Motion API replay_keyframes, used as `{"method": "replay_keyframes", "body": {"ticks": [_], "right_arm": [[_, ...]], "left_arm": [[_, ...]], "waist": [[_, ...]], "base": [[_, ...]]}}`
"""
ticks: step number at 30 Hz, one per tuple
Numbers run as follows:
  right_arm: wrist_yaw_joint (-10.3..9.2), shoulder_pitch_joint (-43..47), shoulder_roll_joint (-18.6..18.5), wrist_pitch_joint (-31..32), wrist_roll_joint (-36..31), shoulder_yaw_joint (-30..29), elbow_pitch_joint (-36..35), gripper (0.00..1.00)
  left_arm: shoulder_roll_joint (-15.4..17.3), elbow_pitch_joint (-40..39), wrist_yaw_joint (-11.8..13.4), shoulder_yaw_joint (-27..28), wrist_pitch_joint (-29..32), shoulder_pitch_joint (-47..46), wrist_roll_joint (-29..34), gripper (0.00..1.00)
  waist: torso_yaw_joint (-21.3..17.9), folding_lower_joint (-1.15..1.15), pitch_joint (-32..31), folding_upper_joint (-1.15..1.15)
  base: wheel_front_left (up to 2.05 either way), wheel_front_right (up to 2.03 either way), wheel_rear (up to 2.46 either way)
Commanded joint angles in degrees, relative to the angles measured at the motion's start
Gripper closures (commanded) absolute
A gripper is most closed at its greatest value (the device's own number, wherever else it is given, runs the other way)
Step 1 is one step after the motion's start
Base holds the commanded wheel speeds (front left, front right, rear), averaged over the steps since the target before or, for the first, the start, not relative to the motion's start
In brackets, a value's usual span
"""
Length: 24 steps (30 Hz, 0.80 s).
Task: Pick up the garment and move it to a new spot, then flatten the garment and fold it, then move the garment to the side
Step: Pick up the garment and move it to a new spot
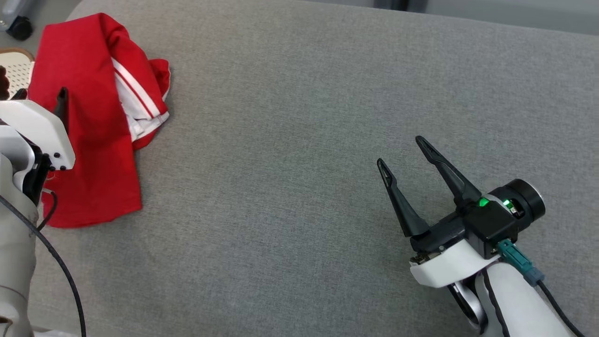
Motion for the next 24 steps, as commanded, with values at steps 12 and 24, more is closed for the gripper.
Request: {"method": "replay_keyframes", "body": {"ticks": [12, 24], "right_arm": [[0.01, -2.34, 0.14, -0.07, 1.05, 2.53, 0.52, 0.00], [0.01, -2.99, 0.11, -0.07, 0.51, 2.64, 0.79, 0.00]], "left_arm": [[2.95, 5.08, -0.01, -4.36, 8.30, -5.67, -4.61, 0.00], [2.79, 6.81, 1.54, -3.92, 14.43, -6.08, -6.85, 0.00]], "waist": [[-3.87, 0.00, 3.65, 0.00], [-4.86, 0.00, 5.16, 0.00]], "base": [[0.00, 0.00, 0.00], [0.00, 0.00, 0.00]]}}
